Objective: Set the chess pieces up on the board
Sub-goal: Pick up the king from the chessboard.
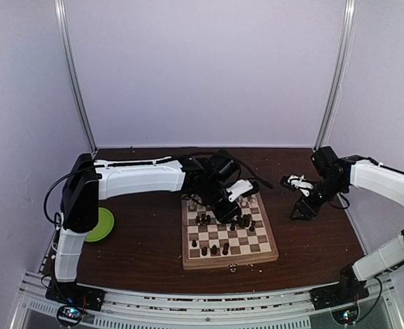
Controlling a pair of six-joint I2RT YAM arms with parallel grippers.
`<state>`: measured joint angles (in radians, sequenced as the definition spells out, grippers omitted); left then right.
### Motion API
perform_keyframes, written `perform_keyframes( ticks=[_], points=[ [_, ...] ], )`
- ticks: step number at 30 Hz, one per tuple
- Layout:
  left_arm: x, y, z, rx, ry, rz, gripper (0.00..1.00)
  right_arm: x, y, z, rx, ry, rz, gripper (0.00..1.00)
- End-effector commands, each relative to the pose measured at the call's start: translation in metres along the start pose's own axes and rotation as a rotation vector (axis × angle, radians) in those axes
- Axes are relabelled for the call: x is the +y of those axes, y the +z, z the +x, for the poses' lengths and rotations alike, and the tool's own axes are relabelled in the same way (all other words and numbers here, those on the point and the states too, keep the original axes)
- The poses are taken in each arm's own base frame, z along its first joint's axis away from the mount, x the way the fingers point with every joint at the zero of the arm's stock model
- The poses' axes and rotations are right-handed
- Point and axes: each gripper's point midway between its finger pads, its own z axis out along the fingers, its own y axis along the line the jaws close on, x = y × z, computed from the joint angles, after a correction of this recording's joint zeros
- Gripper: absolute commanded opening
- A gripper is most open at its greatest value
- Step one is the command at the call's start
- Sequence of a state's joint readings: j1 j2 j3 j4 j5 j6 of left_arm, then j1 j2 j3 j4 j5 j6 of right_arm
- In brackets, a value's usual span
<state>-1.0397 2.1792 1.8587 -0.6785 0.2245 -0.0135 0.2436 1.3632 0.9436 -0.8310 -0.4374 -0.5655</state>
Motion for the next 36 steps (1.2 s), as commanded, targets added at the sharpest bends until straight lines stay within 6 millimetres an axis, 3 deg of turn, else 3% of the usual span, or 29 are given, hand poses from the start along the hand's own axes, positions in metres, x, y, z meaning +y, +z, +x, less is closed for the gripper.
perform_keyframes(
  ticks=[1,3,6,10,11,15,18,21,26,32,36],
  points=[
    [0.004,-0.077,-0.041,-0.178,0.007,-0.048,0.36,0.026,-0.045,-0.052,-0.250,-0.096,-0.028,0.57],
    [0.022,-0.120,-0.046,-0.226,-0.032,-0.111,0.38,0.036,-0.058,-0.068,-0.311,-0.148,-0.018,0.58],
    [0.058,-0.171,-0.035,-0.257,-0.133,-0.215,0.40,0.048,-0.065,-0.089,-0.349,-0.203,-0.009,0.59],
    [0.107,-0.225,-0.008,-0.319,-0.217,-0.363,0.45,0.053,-0.049,-0.108,-0.284,-0.216,-0.023,0.56],
    [0.116,-0.231,0.001,-0.320,-0.226,-0.398,0.47,0.055,-0.041,-0.111,-0.255,-0.220,-0.031,0.54],
    [0.149,-0.240,0.029,-0.322,-0.269,-0.486,0.48,0.067,-0.015,-0.115,-0.151,-0.278,-0.046,0.52],
    [0.159,-0.248,0.037,-0.381,-0.329,-0.474,0.48,0.078,0.005,-0.110,-0.065,-0.337,-0.043,0.52],
    [0.162,-0.253,0.044,-0.413,-0.353,-0.460,0.48,0.086,0.026,-0.101,0.022,-0.388,-0.037,0.54],
    [0.156,-0.262,0.042,-0.427,-0.346,-0.451,0.48,0.079,0.050,-0.097,0.105,-0.377,-0.003,0.53],
    [0.149,-0.265,0.038,-0.445,-0.336,-0.416,0.48,0.070,0.062,-0.092,0.154,-0.369,0.031,0.51],
    [0.149,-0.264,0.038,-0.442,-0.334,-0.412,0.48,0.072,0.066,-0.085,0.183,-0.367,0.008,0.44]
  ],
)
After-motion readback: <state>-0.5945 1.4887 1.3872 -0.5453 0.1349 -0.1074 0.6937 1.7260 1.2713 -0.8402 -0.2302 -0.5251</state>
